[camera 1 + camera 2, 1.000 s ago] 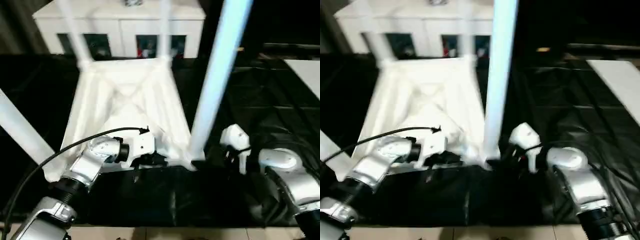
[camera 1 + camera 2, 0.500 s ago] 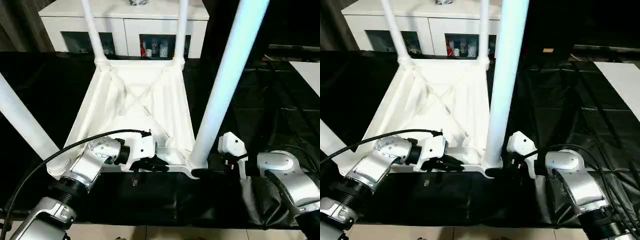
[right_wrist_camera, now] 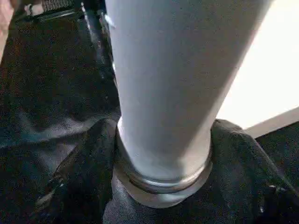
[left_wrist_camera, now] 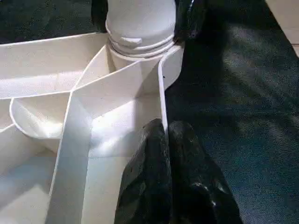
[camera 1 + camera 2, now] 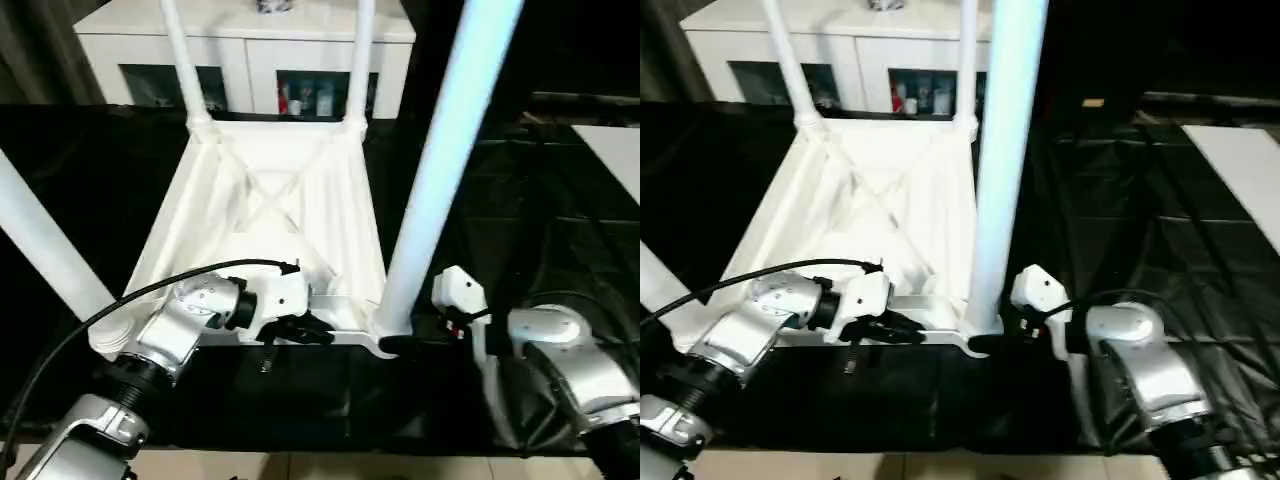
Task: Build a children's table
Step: Rotate leg to tighten
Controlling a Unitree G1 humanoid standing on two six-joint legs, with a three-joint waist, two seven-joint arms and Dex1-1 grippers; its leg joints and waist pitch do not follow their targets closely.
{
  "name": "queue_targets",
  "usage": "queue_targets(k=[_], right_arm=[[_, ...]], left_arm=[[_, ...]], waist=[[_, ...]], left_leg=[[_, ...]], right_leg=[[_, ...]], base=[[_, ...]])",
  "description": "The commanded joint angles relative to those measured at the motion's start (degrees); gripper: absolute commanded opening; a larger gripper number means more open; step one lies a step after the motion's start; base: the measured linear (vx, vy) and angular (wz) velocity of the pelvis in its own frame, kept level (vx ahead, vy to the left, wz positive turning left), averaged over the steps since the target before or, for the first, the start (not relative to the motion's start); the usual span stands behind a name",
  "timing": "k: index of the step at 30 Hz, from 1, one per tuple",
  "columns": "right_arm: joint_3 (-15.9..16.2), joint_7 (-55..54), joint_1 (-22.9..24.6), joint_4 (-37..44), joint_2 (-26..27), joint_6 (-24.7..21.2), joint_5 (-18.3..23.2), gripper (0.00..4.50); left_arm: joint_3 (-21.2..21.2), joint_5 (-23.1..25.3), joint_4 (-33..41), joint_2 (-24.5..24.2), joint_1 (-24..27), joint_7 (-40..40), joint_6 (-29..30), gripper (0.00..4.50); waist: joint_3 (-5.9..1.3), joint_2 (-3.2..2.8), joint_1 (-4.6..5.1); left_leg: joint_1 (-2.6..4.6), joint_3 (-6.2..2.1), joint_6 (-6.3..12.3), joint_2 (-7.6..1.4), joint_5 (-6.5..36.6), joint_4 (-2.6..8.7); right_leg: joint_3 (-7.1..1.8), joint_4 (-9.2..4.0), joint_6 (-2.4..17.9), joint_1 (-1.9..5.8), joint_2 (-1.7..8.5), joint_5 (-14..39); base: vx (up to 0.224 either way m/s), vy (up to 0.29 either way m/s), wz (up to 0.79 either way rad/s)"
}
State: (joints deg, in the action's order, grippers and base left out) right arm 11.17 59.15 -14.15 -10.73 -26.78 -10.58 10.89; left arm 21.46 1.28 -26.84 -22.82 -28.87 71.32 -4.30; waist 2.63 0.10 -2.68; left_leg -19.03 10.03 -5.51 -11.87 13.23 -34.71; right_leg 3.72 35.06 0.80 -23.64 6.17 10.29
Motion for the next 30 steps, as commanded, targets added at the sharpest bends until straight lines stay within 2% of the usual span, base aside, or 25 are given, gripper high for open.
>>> queue_targets(k=[1, 3, 4, 5, 6, 7, 8, 9, 10, 11, 12, 13, 14, 15, 17, 18, 20, 23, 24, 25, 26, 27, 28, 30], right_arm=[[-3.0, -13.1, -2.9, -4.1, 5.6, -1.9, -1.1, 2.66], [-3.8, -16.7, -3.3, -5.0, 7.6, -2.5, -1.3, 2.66], [-5.8, -25.0, -4.5, -6.2, 12.9, -5.0, -1.4, 2.65], [-6.3, -27.9, -5.0, -6.8, 14.5, -5.6, -1.8, 2.65], [-7.0, -31.9, -5.7, -7.6, 16.6, -6.5, -2.4, 2.65], [-7.3, -33.7, -6.1, -8.0, 17.6, -6.9, -2.7, 2.65], [-8.2, -39.2, -7.3, -9.7, 20.4, -7.2, -3.6, 2.65], [-7.5, -45.6, -9.5, -13.2, 24.6, -6.6, -5.9, 2.65], [-6.9, -47.0, -10.1, -14.2, 25.6, -6.3, -6.8, 2.65], [-6.5, -47.4, -10.4, -14.7, 25.9, -6.1, -7.3, 2.65], [-5.1, -46.8, -11.1, -15.3, 26.2, -4.8, -8.3, 2.65], [-4.4, -46.6, -11.5, -15.7, 26.5, -3.9, -8.9, 2.65], [-4.7, -45.8, -12.0, -15.5, 28.2, -2.7, -7.7, 3.2], [-4.5, -43.8, -11.8, -14.1, 28.4, -2.1, -6.9, 3.2], [-4.1, -42.0, -11.5, -12.7, 28.1, -1.7, -6.7, 3.34], [-3.7, -40.3, -11.1, -11.1, 27.6, -1.7, -6.5, 3.4], [-4.9, -40.9, -10.6, -9.2, 25.9, -1.6, -6.9, 3.71], [-7.4, -41.4, -10.3, -7.0, 23.0, -2.0, -6.5, 3.9], [-7.3, -38.2, -9.5, -5.1, 20.3, -3.1, -5.8, 4.03], [-6.8, -34.9, -8.7, -3.2, 17.3, -4.3, -5.6, 4.03], [-6.8, -34.9, -8.7, -3.2, 17.3, -4.3, -5.6, 4.03], [-5.8, -25.4, -6.1, 0.9, 10.4, -7.2, -3.7, 4.03], [-4.4, -19.8, -4.2, 3.0, 6.4, -7.0, -3.4, 4.03], [-2.3, -11.8, -0.9, 5.8, 0.1, -4.9, -3.8, 4.03]], left_arm=[[2.9, 3.0, -1.7, 2.8, 0.1, -3.2, 1.9, 0.0], [2.8, 3.6, -2.3, 3.7, -0.4, -5.0, 2.7, 0.0], [1.5, 3.9, -4.2, 7.2, -2.1, -10.9, 6.3, 0.0], [1.1, 3.8, -4.7, 8.4, -2.6, -12.6, 7.7, 0.0], [0.5, 3.7, -5.5, 10.1, -3.3, -15.0, 9.5, 0.0], [0.3, 3.7, -5.8, 10.9, -3.7, -16.2, 10.3, 0.0], [-0.2, 4.3, -7.2, 13.1, -4.8, -20.2, 12.6, 0.0], [-1.2, 5.5, -10.0, 17.3, -6.7, -28.0, 15.3, 0.0], [-1.4, 6.0, -10.8, 18.3, -7.1, -29.8, 15.6, 0.0], [-1.4, 6.2, -11.1, 18.8, -7.3, -30.4, 15.5, 0.0], [-1.1, 6.4, -11.4, 19.5, -7.4, -30.7, 15.8, 0.0], [-1.0, 6.6, -11.7, 20.1, -7.5, -31.0, 16.1, 0.0], [-0.4, 7.8, -12.1, 20.4, -7.6, -31.0, 15.2, 0.0], [-0.3, 8.1, -12.0, 20.2, -7.5, -30.6, 14.3, 0.0], [-0.1, 8.3, -11.8, 19.7, -7.4, -30.0, 13.0, 0.0], [0.2, 8.5, -11.6, 19.0, -7.2, -29.0, 11.7, 0.0], [1.0, 9.3, -11.6, 17.4, -7.0, -27.9, 9.8, 0.0], [0.7, 9.7, -11.7, 16.2, -6.8, -28.5, 10.6, 0.0], [0.4, 9.8, -11.7, 15.9, -6.7, -28.5, 10.9, 0.0], [0.3, 9.8, -11.8, 15.5, -6.7, -28.3, 10.7, 0.0], [0.3, 9.8, -11.8, 15.5, -6.7, -28.3, 10.7, 0.0], [0.1, 10.1, -12.1, 14.9, -6.8, -27.8, 10.0, 0.0], [0.0, 10.2, -12.4, 14.7, -6.8, -27.4, 9.7, 0.0], [0.1, 10.3, -12.7, 14.3, -6.9, -26.6, 8.9, 0.0]], waist=[[-2.77, 0.41, 0.51], [-2.72, 0.42, 1.01], [-2.66, 0.38, 1.45], [-2.69, 0.43, 1.57], [-2.72, 0.57, 1.79], [-2.65, 0.39, 2.01], [-2.71, 0.45, 2.16], [-2.77, 0.34, 2.44], [-2.68, 0.27, 2.8], [-2.83, 0.57, 2.55], [-2.83, 0.3, 2.39], [-2.95, 0.25, 2.33], [-3.07, 0.27, 2.18], [-3.11, 0.26, 2.13], [-3.18, 0.21, 2.12], [-3.21, 0.11, 2.18], [-3.25, 0.19, 2.12], [-3.34, -0.05, 1.93], [-3.29, -0.04, 1.9], [-3.25, -0.33, 1.85], [-3.31, -0.11, 1.72], [-3.27, -0.97, 1.55], [-3.22, -0.4, 1.32], [-3.16, -0.49, 0.5]], left_leg=[[-1.0, 0.21, 2.29, -0.63, 11.3, 4.92], [-0.94, -0.06, 0.98, -0.44, 13.6, 5.1], [-1.14, -0.33, 0.02, -0.35, 14.8, 5.29], [-0.92, -0.25, -0.15, -0.24, 15.1, 5.17], [-0.81, -0.41, -0.42, -0.09, 15.9, 5.16], [-0.99, -0.48, -0.67, -0.05, 15.8, 5.2], [-1.13, -0.56, -0.67, 0.01, 15.6, 5.24], [-1.16, -0.68, -0.93, -0.01, 15.3, 5.29], [-0.92, -0.62, -1.47, 0.06, 15.8, 5.16], [-0.73, -0.57, -0.84, 0.36, 16.0, 4.97], [-0.73, -0.53, -0.33, 0.33, 15.9, 4.99], [-0.97, -0.53, 0.54, 0.05, 14.8, 5.18], [-1.14, -0.46, 1.16, 0.05, 13.7, 5.22], [-1.08, -0.33, 1.65, 0.02, 13.1, 5.19], [-1.2, -0.33, 2.11, -0.08, 12.9, 5.23], [-1.21, -0.34, 2.13, -0.12, 13.0, 5.24], [-1.46, -0.38, 2.36, -0.1, 12.3, 5.25], [-1.31, -0.16, 2.53, -0.3, 10.5, 5.05], [-1.27, -0.1, 2.62, -0.29, 10.7, 5.04], [-1.31, -0.06, 2.81, -0.3, 10.8, 5.02], [-1.4, -0.11, 3.53, -0.33, 10.3, 4.93], [-1.18, -0.09, 3.73, -0.32, 10.3, 4.91], [-1.22, -0.04, 4.43, -0.43, 10.1, 4.76], [-1.09, 0.15, 5.35, -0.55, 10.9, 4.61]], right_leg=[[-1.95, -4.65, 9.9, 3.07, 1.39, 18.2], [-1.78, -5.03, 8.3, 2.98, 1.38, 22.9], [-1.74, -5.38, 6.1, 3.04, 1.3, 26.3], [-1.77, -5.64, 5.9, 2.66, 1.22, 26.9], [-1.65, -5.94, 5.3, 2.61, 1.25, 28.8], [-1.61, -5.89, 5.1, 2.64, 1.24, 29.2], [-1.55, -6.03, 4.9, 2.73, 1.24, 29.3], [-1.54, -6.04, 4.8, 2.59, 1.21, 28.8], [-1.52, -6.23, 5.0, 2.2, 1.08, 28.8], [-1.38, -6.51, 4.7, 2.38, 0.96, 29.5], [-1.48, -6.55, 4.8, 2.37, 1.06, 29.2], [-1.66, -6.51, 5.4, 2.61, 1.18, 26.5], [-1.75, -6.21, 6.2, 2.81, 0.96, 23.2], [-1.84, -6.01, 7.1, 2.81, 0.86, 21.0], [-1.79, -5.87, 7.9, 2.96, 0.87, 20.3], [-1.8, -5.84, 8.1, 2.98, 0.91, 20.2], [-1.87, -5.76, 8.5, 3.15, 0.94, 19.1], [-1.99, -5.35, 10.2, 3.07, 0.93, 15.0], [-2.01, -5.37, 10.4, 3.03, 0.91, 15.0], [-1.98, -5.31, 10.7, 3.24, 0.81, 14.4], [-1.94, -5.19, 10.5, 3.46, 0.83, 13.7], [-1.99, -5.21, 10.6, 3.31, 0.86, 13.5], [-2.01, -5.4, 10.7, 3.53, 0.75, 13.0], [-2.2, -5.47, 10.8, 3.54, 0.81, 13.4]], base=[[0.0, 0.0, 0.0], [-0.03, -0.006, -0.03], [-0.06, -0.005, -0.06], [-0.06, -0.005, -0.06], [-0.056, -0.008, -0.02], [0.0, 0.0, 0.0], [0.0, 0.0, 0.0], [0.0, 0.0, 0.0], [0.0, 0.0, 0.0], [0.0, 0.0, 0.0], [0.0, 0.0, 0.0], [0.0, 0.0, 0.0], [0.0, 0.0, 0.0], [0.0, 0.0, 0.0], [0.0, 0.0, 0.0], [0.0, 0.0, 0.0], [0.0, 0.0, 0.0], [0.0, 0.0, 0.0], [0.0, 0.0, 0.0], [0.0, 0.0, 0.0], [0.0, 0.0, 0.0], [0.0, 0.0, 0.0], [0.0, 0.0, 0.0], [0.0, 0.0, 0.0]])
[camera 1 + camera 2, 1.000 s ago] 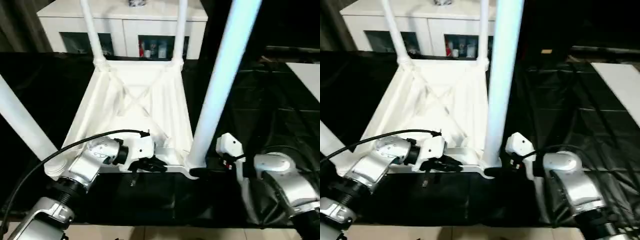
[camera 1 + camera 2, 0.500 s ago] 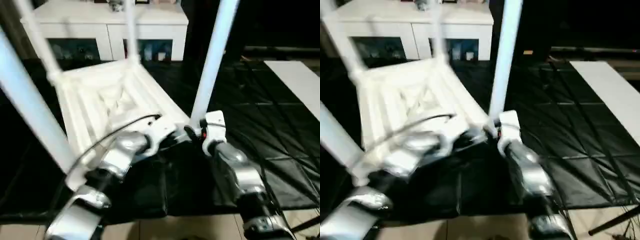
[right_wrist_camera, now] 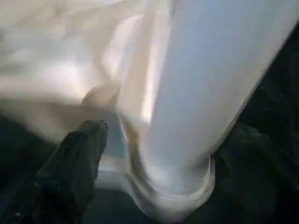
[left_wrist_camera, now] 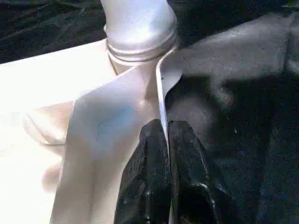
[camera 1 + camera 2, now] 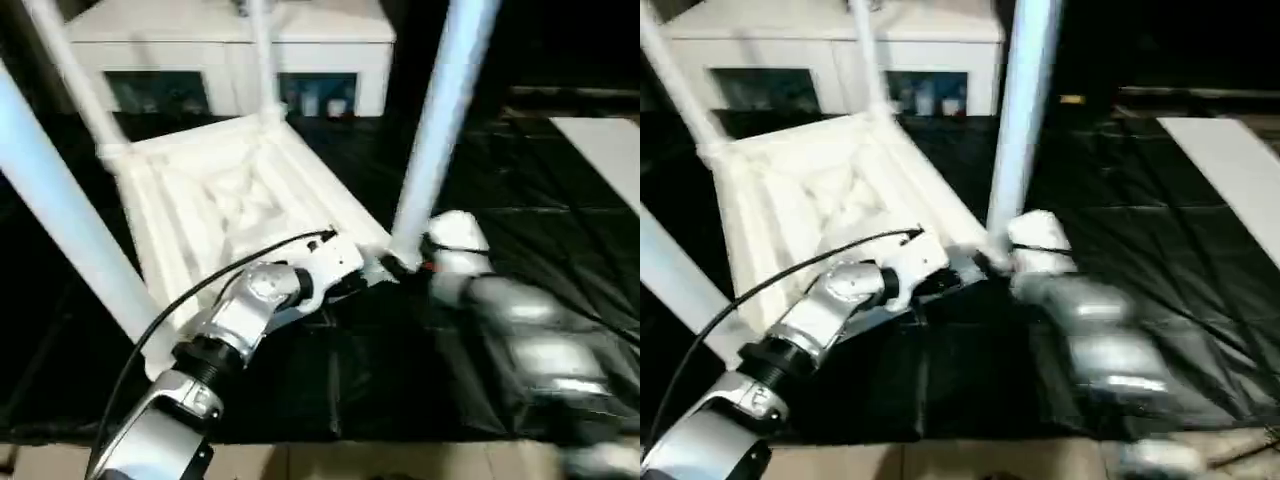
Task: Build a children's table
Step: Rotate leg to tighten
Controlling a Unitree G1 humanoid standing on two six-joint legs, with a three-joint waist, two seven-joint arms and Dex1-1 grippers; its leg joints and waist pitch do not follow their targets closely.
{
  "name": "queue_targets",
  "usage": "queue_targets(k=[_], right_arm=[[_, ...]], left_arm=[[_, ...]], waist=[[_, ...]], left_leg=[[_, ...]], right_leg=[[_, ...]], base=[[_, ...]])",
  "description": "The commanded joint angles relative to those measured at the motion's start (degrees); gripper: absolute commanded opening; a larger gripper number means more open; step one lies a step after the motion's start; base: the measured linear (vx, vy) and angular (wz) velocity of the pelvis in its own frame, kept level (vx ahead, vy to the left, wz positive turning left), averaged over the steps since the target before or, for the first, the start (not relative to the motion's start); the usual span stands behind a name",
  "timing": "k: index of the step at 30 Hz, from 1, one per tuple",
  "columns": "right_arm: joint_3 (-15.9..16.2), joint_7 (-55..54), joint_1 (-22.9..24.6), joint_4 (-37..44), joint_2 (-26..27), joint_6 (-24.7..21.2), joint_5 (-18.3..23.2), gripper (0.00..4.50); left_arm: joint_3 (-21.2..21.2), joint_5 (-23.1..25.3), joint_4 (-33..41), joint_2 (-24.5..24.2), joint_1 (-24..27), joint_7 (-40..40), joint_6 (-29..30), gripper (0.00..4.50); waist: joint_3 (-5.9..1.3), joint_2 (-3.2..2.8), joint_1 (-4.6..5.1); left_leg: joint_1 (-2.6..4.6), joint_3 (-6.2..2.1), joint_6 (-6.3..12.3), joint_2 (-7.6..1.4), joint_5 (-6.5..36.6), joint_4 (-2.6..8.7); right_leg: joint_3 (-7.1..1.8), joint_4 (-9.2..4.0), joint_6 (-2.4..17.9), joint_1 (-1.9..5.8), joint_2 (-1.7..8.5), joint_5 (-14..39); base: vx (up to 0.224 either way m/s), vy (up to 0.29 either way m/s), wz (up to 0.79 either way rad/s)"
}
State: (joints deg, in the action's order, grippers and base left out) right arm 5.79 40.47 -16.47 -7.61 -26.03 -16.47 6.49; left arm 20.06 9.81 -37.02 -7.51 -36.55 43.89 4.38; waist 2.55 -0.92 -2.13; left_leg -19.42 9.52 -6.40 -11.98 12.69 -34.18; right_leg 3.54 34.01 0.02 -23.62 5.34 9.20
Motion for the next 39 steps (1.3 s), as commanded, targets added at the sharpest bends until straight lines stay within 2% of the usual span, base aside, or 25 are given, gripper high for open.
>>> queue_targets(k=[1, 2, 3, 4, 5, 6, 8, 9, 10, 12, 15, 17, 19, 21, 24, 30, 35, 36, 39], right_arm=[[3.1, 9.8, 3.3, 3.4, -3.6, 1.2, 0.6, 4.03], [2.6, 11.7, 4.8, 3.4, -6.0, 2.0, 0.4, 4.03], [1.8, 11.5, 5.3, 2.8, -6.8, 2.2, 0.1, 4.03], [-1.0, 7.7, 5.1, -0.4, -7.4, 3.2, -1.4, 4.03], [-1.0, 7.7, 5.1, -0.4, -7.4, 3.2, -1.4, 4.03], [-2.1, 5.1, 4.4, -2.0, -7.1, 3.5, -2.1, 4.03], [-3.8, 1.9, 3.5, -3.7, -6.7, 2.9, -2.0, 4.03], [-5.0, 1.0, 3.4, -3.9, -6.6, 2.6, -0.8, 4.03], [-5.2, 0.6, 3.5, -3.9, -6.7, 2.4, -0.8, 4.03], [-5.6, -0.5, 3.6, -4.3, -6.6, 3.0, -1.0, 4.03], [-6.4, -0.5, 3.6, -4.4, -5.7, 3.7, -0.1, 4.03], [-6.5, -0.1, 3.8, -4.3, -5.1, 4.2, 0.3, 4.03], [-5.7, -0.6, 3.8, -4.7, -4.8, 4.3, -0.8, 4.03], [-5.3, -1.3, 3.8, -5.1, -4.6, 4.1, -1.6, 4.03], [-5.1, -1.5, 4.2, -4.6, -4.2, 4.1, -1.5, 4.03], [-5.6, -2.9, 4.1, -5.4, -4.4, 4.5, -2.1, 4.03], [-6.2, -3.7, 3.9, -6.6, -4.6, 4.5, -2.8, 4.03], [-6.1, -3.9, 4.1, -6.7, -4.6, 4.6, -3.1, 4.03], [-5.9, -3.9, 4.5, -6.3, -4.4, 4.5, -3.1, 4.03]], left_arm=[[1.7, 1.9, -2.8, -1.2, 0.7, 1.3, -0.2, 0.0], [2.1, 2.1, -3.1, -1.7, 0.6, 2.0, -1.2, 0.0], [2.4, 2.1, -3.2, -2.0, 0.6, 2.5, -1.6, 0.0], [3.2, 1.9, -3.2, -3.0, 0.8, 5.2, -3.9, 0.0], [3.2, 1.9, -3.2, -3.0, 0.8, 5.2, -3.9, 0.0], [3.4, 1.9, -3.0, -3.4, 1.0, 5.7, -3.9, 0.0], [4.0, 1.7, -2.7, -4.1, 1.2, 7.6, -6.0, 0.0], [4.2, 1.3, -2.1, -4.6, 1.6, 8.9, -6.7, 0.0], [5.0, 0.6, -1.6, -5.2, 2.1, 11.7, -10.7, 0.0], [5.9, 0.1, -0.6, -5.9, 2.7, 14.6, -13.7, 0.0], [6.0, -1.4, 0.7, -6.2, 3.7, 17.5, -13.6, 0.0], [6.2, -2.7, 1.4, -6.2, 4.3, 19.6, -15.4, 0.0], [6.2, -3.4, 1.7, -6.0, 4.5, 20.5, -16.9, 0.0], [6.2, -3.6, 1.6, -5.7, 4.5, 20.6, -17.6, 0.0], [6.0, -3.5, 0.8, -5.4, 3.9, 20.6, -18.5, 0.0], [5.9, -2.9, 0.0, -5.7, 3.5, 20.6, -18.9, 0.0], [5.5, -3.3, -0.8, -6.1, 3.4, 21.7, -20.6, 0.0], [5.0, -2.8, -1.2, -6.0, 3.2, 19.8, -21.5, 0.0], [3.6, -3.5, -1.2, -5.1, 2.9, 17.7, -18.7, 0.0]], waist=[[-3.05, 0.01, -0.19], [-3.12, 0.45, -0.08], [-3.17, 0.58, -0.11], [-3.21, 0.56, -0.05], [-3.21, 0.56, -0.05], [-3.15, 0.71, 0.28], [-3.06, 0.65, 0.35], [-3.09, 0.86, 0.44], [-3.02, 0.72, 0.15], [-3.14, 0.6, 0.08], [-3.27, 0.36, -0.36], [-3.44, 0.34, -0.63], [-3.67, 0.22, -1.03], [-3.6, 0.24, -1.12], [-3.6, 0.27, -1.16], [-3.42, 0.28, -0.99], [-3.58, 0.36, -0.94], [-3.57, 0.33, -0.96], [-3.43, 0.38, -1.02]], left_leg=[[-0.86, 0.62, 6.56, -0.5, 11.6, 4.14], [-1.27, 0.48, 6.67, -0.44, 11.2, 4.1], [-1.31, 0.47, 6.75, -0.42, 11.2, 4.08], [-1.23, 0.44, 6.63, -0.32, 11.2, 4.08], [-1.23, 0.44, 6.63, -0.32, 11.2, 4.08], [-1.45, 0.41, 5.99, -0.11, 11.2, 4.2], [-0.88, 0.51, 5.41, 0.01, 12.5, 4.13], [-0.96, 0.54, 5.4, 0.0, 12.5, 4.19], [-0.71, 0.54, 5.54, -0.11, 12.8, 4.21], [-0.75, 0.46, 5.55, -0.21, 12.7, 4.27], [-0.34, 0.72, 5.23, -0.64, 11.7, 4.21], [-0.84, 0.69, 5.74, -0.7, 9.7, 4.23], [-0.66, 0.82, 6.15, -0.75, 7.7, 3.97], [-0.77, 0.95, 6.29, -0.69, 7.4, 3.95], [-0.87, 0.93, 6.13, -0.6, 8.3, 4.05], [-0.88, 0.94, 4.99, -0.47, 10.3, 4.2], [-0.98, 0.95, 5.11, -0.4, 9.2, 4.05], [-1.01, 0.95, 5.24, -0.4, 9.0, 4.05], [-0.89, 1.03, 5.3, -0.41, 9.9, 4.07]], right_leg=[[-2.05, -4.36, 11.9, 3.39, 1.85, 14.7], [-1.91, -4.37, 11.8, 3.71, 1.83, 14.5], [-1.89, -4.41, 11.8, 3.74, 1.85, 14.7], [-1.79, -4.56, 11.9, 3.52, 1.88, 16.3], [-1.79, -4.56, 11.9, 3.52, 1.88, 16.3], [-1.65, -4.68, 11.2, 3.54, 1.83, 18.6], [-1.59, -5.19, 10.1, 2.98, 1.7, 22.6], [-1.61, -5.23, 9.8, 3.04, 1.66, 23.1], [-1.64, -5.4, 9.4, 2.78, 1.7, 23.7], [-1.64, -5.23, 9.5, 2.83, 1.73, 22.9], [-1.87, -4.64, 11.7, 2.52, 1.67, 17.5], [-1.95, -4.0, 12.9, 3.03, 1.74, 13.8], [-2.03, -3.59, 13.9, 2.93, 1.72, 9.9], [-2.06, -3.37, 14.6, 3.06, 1.62, 7.7], [-2.13, -3.4, 14.0, 3.3, 1.8, 8.6], [-2.35, -3.96, 11.9, 3.18, 1.79, 13.4], [-2.42, -3.67, 12.4, 3.29, 1.66, 10.9], [-2.43, -3.63, 12.4, 3.31, 1.67, 10.6], [-2.42, -3.88, 12.1, 3.19, 1.69, 12.5]], base=[[0.0, 0.0, 0.0], [0.0, 0.0, 0.0], [0.0, 0.0, 0.0], [0.0, 0.0, 0.0], [0.0, 0.0, 0.0], [0.0, 0.0, 0.0], [0.0, 0.0, 0.0], [0.0, 0.0, 0.0], [0.0, 0.0, 0.0], [0.0, 0.0, 0.0], [0.0, 0.0, 0.0], [0.0, 0.0, 0.0], [0.0, 0.0, 0.0], [0.0, 0.0, 0.0], [0.0, 0.0, 0.0], [0.0, 0.0, 0.0], [0.0, 0.0, 0.0], [0.0, 0.0, 0.0], [0.0, 0.0, 0.0]])
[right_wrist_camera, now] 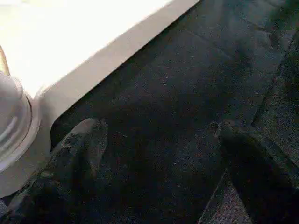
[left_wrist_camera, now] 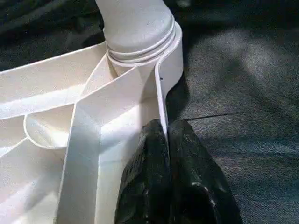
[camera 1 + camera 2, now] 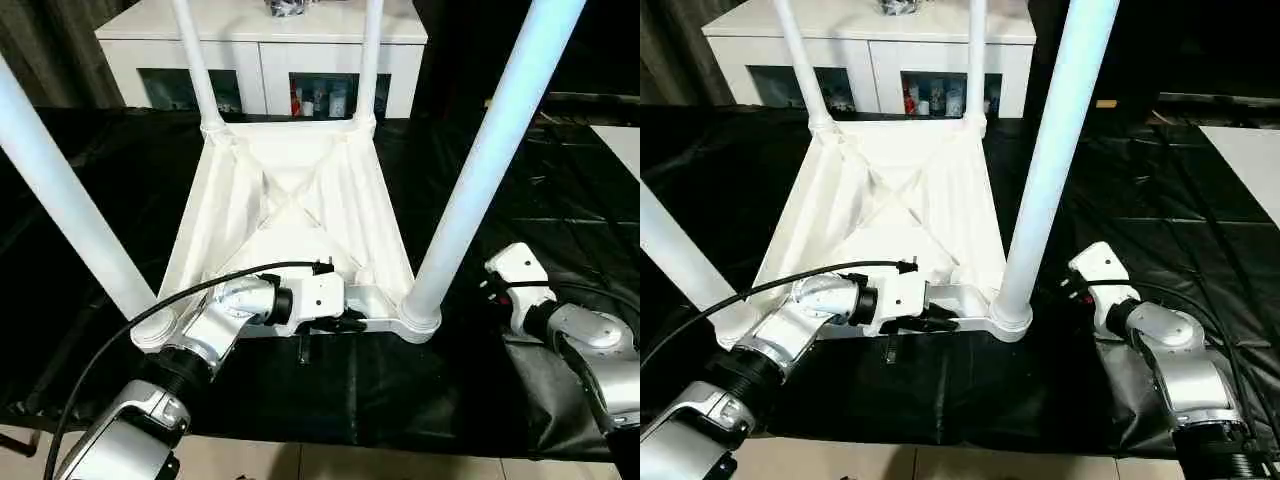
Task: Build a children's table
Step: Rotate leg to tighten
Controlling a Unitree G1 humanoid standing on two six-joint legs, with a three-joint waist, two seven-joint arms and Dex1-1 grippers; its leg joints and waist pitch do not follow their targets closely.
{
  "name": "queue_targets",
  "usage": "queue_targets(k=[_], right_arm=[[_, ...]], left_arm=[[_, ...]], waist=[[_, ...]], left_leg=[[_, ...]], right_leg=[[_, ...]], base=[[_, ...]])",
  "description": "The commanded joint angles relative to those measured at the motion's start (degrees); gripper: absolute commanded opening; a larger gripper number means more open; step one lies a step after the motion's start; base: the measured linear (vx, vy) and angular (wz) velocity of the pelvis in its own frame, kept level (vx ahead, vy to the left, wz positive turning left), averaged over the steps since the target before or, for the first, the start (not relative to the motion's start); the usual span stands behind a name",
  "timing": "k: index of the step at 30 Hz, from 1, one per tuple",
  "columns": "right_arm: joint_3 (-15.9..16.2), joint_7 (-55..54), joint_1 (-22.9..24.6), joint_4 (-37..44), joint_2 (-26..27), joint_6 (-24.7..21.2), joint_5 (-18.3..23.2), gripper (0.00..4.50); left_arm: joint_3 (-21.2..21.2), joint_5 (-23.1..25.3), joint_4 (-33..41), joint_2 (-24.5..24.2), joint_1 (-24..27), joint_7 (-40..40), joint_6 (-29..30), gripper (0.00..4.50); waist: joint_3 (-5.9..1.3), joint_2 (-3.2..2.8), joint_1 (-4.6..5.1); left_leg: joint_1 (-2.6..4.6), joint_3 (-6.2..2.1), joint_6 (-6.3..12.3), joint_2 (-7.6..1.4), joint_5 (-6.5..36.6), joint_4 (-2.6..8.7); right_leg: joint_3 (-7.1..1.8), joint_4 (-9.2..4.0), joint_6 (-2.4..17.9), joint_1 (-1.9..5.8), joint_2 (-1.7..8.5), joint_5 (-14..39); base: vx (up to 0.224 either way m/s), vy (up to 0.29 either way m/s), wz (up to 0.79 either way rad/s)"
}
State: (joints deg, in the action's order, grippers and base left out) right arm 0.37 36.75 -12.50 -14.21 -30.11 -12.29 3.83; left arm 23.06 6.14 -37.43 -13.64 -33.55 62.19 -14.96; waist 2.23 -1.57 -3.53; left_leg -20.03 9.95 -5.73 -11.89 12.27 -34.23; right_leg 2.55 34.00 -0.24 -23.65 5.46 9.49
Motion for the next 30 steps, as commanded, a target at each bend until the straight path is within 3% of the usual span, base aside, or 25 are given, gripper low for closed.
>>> queue_targets(k=[1, 4, 7, 8, 13, 14, 17, 20, 23, 26, 28, 30], right_arm=[[-0.2, -0.2, 0.7, 0.5, -0.3, 0.3, -0.4, 4.1], [-0.3, -0.6, 1.1, 0.6, -0.3, 0.2, -0.3, 4.14], [-1.0, -0.4, 2.2, 1.5, -0.8, 0.0, 0.0, 4.14], [-1.4, -0.1, 2.8, 2.2, -1.2, -0.5, 0.4, 4.14], [-2.4, 2.6, 5.8, 5.3, -3.6, -1.5, 1.7, 4.14], [-2.2, 7.2, 8.2, 8.3, -5.9, -2.7, 3.8, 4.14], [-0.8, 14.4, 12.2, 13.5, -9.3, -3.6, 6.8, 4.14], [0.3, 17.2, 13.6, 16.6, -10.2, -5.3, 8.7, 4.14], [1.5, 18.0, 14.0, 19.2, -10.5, -6.7, 9.4, 4.14], [1.3, 18.3, 14.4, 21.2, -10.2, -7.2, 10.5, 4.14], [0.7, 16.5, 14.2, 22.0, -8.6, -7.3, 10.6, 4.14], [0.6, 16.4, 14.3, 22.4, -8.1, -7.5, 11.1, 4.14]], left_arm=[[-0.5, -0.9, -0.3, 1.6, -0.3, -1.2, 2.3, 0.28], [-2.8, -3.6, 1.4, 2.9, -0.1, -2.2, 5.1, 0.55], [-6.7, -8.2, 4.7, 4.5, 1.2, -4.5, 7.7, 0.66], [-7.9, -10.1, 6.5, 4.7, 2.0, -4.6, 8.9, 0.92], [-10.7, -15.3, 14.2, 3.7, 5.7, -3.9, 13.4, 1.04], [-12.1, -17.9, 19.3, 2.4, 8.2, -2.5, 17.3, 1.35], [-13.3, -20.7, 25.5, -0.1, 11.5, -1.1, 22.7, 1.41], [-12.4, -23.0, 31.6, -4.1, 15.2, 1.3, 28.9, 1.77], [-12.5, -23.0, 35.5, -5.8, 18.0, 0.1, 29.8, 1.79], [-13.0, -22.2, 38.7, -7.2, 20.5, -1.3, 30.1, 2.14], [-15.8, -23.3, 41.7, -6.8, 23.4, -4.1, 30.3, 2.14], [-16.5, -24.2, 42.6, -6.8, 24.4, -4.5, 30.9, 2.14]], waist=[[-2.97, 1.1, 0.39], [-2.9, 0.95, 0.39], [-3.18, 0.95, 0.56], [-3.19, 0.88, 0.59], [-3.19, 1.01, 1.0], [-3.23, 1.04, 0.96], [-3.03, 0.83, 1.3], [-2.66, 0.9, 1.64], [-2.37, 0.84, 1.77], [-2.45, 0.57, 1.78], [-2.34, 0.44, 1.68], [-2.36, 0.45, 1.77]], left_leg=[[0.0, 0.76, 4.39, -0.53, 11.7, 4.19], [-0.16, 0.7, 4.06, -0.45, 12.4, 4.28], [-0.62, 0.57, 4.19, -0.51, 10.8, 4.12], [-0.73, 0.53, 4.6, -0.55, 10.4, 4.09], [-0.86, 0.61, 6.51, -0.44, 9.5, 3.88], [-0.96, 0.5, 6.81, -0.67, 9.5, 3.86], [-1.01, 0.49, 8.04, -0.87, 10.3, 3.92], [-0.88, 0.46, 6.96, -0.93, 12.7, 4.32], [-0.54, 0.39, 5.46, -0.94, 15.5, 4.6], [-0.63, 0.23, 4.7, -0.93, 15.6, 4.73], [-0.44, 0.32, 4.09, -0.92, 16.3, 4.75], [-0.74, 0.25, 3.97, -0.82, 16.0, 4.8]], right_leg=[[-1.53, -4.17, 12.1, 2.92, 1.48, 14.7], [-1.59, -4.32, 11.3, 2.94, 1.49, 17.0], [-1.54, -3.94, 12.3, 3.26, 1.53, 13.5], [-1.49, -3.78, 13.0, 3.36, 1.54, 11.9], [-1.43, -3.69, 13.5, 3.43, 1.29, 10.4], [-1.5, -3.44, 13.6, 3.88, 1.41, 9.9], [-1.46, -3.63, 13.7, 3.46, 1.31, 10.9], [-1.39, -4.0, 12.4, 3.13, 1.26, 16.3], [-1.48, -4.63, 10.4, 2.55, 1.1, 21.9], [-1.56, -4.6, 9.6, 2.65, 1.12, 21.4], [-1.61, -4.7, 9.4, 2.43, 1.09, 21.4], [-1.54, -4.69, 9.3, 2.62, 1.12, 21.3]], base=[[0.0, 0.0, 0.0], [0.0, 0.0, 0.0], [0.0, 0.0, 0.0], [0.0, 0.0, 0.0], [0.0, 0.0, 0.0], [0.0, 0.0, 0.0], [0.0, 0.0, 0.0], [0.0, 0.0, 0.0], [0.0, 0.0, 0.0], [0.0, 0.0, 0.0], [0.0, 0.0, 0.0], [0.0, 0.0, 0.0]])
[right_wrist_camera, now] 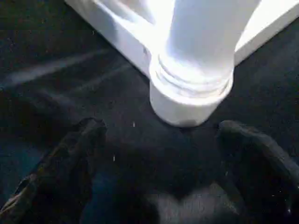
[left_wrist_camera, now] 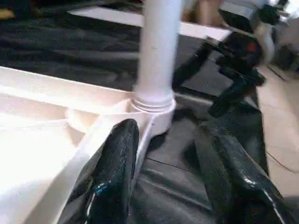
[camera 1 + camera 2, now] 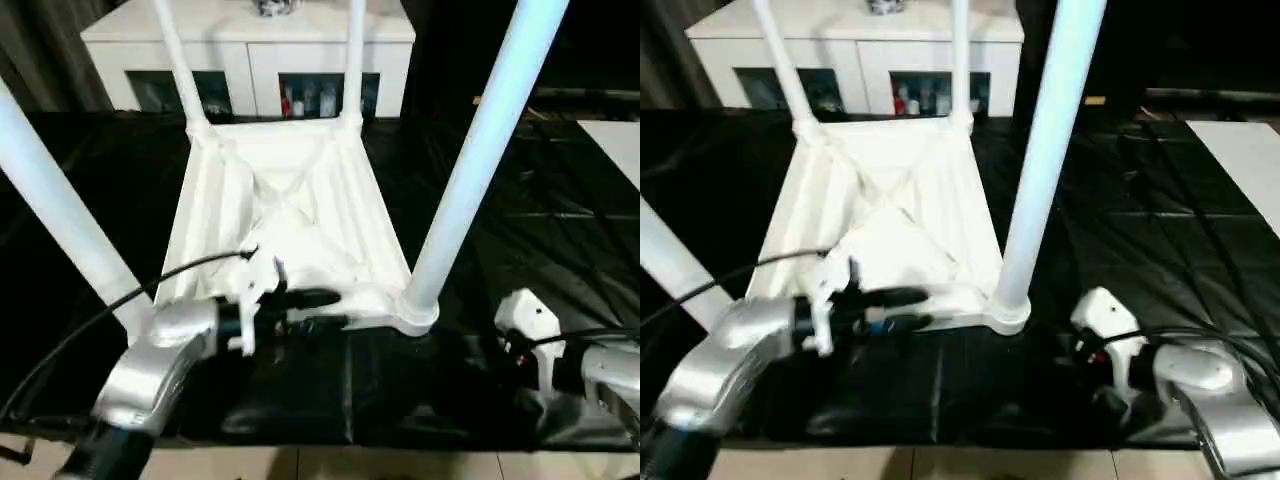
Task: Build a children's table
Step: Rotate leg to tighten
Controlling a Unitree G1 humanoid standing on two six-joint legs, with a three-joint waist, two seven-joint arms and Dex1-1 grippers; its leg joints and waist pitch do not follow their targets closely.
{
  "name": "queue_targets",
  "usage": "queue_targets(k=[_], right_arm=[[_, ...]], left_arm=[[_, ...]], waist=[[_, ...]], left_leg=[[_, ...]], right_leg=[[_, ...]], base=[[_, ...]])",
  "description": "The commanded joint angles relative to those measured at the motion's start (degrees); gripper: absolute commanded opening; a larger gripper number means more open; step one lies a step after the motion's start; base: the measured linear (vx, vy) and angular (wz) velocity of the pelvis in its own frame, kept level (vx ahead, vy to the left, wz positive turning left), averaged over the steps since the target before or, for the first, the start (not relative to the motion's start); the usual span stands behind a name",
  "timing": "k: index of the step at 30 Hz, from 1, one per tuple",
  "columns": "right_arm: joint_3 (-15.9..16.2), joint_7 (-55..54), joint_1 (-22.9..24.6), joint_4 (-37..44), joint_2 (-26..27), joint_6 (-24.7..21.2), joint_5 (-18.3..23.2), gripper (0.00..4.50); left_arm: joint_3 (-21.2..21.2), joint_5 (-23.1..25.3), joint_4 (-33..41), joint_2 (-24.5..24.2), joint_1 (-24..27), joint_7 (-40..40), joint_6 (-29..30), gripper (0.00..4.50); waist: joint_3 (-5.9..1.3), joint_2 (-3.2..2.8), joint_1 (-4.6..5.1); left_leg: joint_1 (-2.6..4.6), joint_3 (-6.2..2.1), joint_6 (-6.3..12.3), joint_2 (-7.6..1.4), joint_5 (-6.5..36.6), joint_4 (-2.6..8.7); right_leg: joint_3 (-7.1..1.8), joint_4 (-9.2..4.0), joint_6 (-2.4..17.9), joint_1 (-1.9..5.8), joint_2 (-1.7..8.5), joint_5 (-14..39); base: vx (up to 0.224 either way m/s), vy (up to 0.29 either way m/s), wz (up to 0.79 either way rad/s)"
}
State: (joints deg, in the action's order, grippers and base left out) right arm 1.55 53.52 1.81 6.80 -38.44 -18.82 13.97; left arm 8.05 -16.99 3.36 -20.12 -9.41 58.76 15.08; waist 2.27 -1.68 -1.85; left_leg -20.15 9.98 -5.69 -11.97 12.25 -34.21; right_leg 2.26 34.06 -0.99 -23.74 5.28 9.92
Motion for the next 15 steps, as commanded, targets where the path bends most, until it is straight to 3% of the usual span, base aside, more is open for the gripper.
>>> queue_targets(k=[1, 6, 9, 13, 15], right_arm=[[-0.7, -0.2, 0.1, 1.9, 0.4, -1.3, 1.5, 4.14], [1.1, 1.0, 1.8, 5.2, 2.7, -4.0, 5.3, 4.14], [3.0, -1.6, 0.8, 3.2, 5.3, -2.0, 3.1, 4.14], [3.6, -5.8, -1.6, 1.6, 9.7, -1.0, 1.6, 4.14], [3.8, -7.4, -2.4, 1.5, 11.3, -0.2, 1.3, 4.14]], left_arm=[[-1.9, -1.8, 3.0, -0.6, 0.9, -1.3, 2.0, 2.14], [-2.4, -2.8, 6.8, -3.3, 4.0, -1.5, 5.5, 2.14], [-2.1, 0.6, 4.5, -2.8, 2.7, -4.7, 3.6, 2.14], [-2.5, 2.9, 2.4, -0.9, 1.5, -9.3, 1.7, 2.14], [-2.6, 3.5, 2.4, -1.3, 1.8, -10.6, 1.3, 2.14]], waist=[[-2.49, 0.58, 0.05], [-2.53, 0.47, -0.02], [-2.49, 0.34, 0.03], [-2.39, 0.36, 0.71], [-2.39, 0.38, 1.02]], left_leg=[[-0.55, 0.24, 3.89, -0.65, 15.8, 4.69], [-0.57, 0.11, 4.34, -0.69, 14.7, 4.76], [-0.56, 0.15, 3.86, -0.6, 14.9, 4.75], [-0.88, -0.22, 2.02, -0.29, 17.0, 4.98], [-0.69, -0.17, 1.97, -0.22, 17.8, 4.89]], right_leg=[[-1.26, -4.71, 10.0, 2.62, 1.21, 20.7], [-1.3, -4.33, 10.4, 2.65, 0.99, 17.8], [-1.26, -4.36, 10.4, 2.6, 1.02, 17.5], [-1.05, -4.79, 8.1, 2.84, 1.2, 22.3], [-1.18, -4.95, 7.6, 2.58, 1.16, 23.3]], base=[[0.0, 0.0, 0.0], [0.0, 0.0, 0.0], [0.0, 0.0, 0.0], [0.0, 0.0, 0.0], [0.0, 0.0, 0.0]])
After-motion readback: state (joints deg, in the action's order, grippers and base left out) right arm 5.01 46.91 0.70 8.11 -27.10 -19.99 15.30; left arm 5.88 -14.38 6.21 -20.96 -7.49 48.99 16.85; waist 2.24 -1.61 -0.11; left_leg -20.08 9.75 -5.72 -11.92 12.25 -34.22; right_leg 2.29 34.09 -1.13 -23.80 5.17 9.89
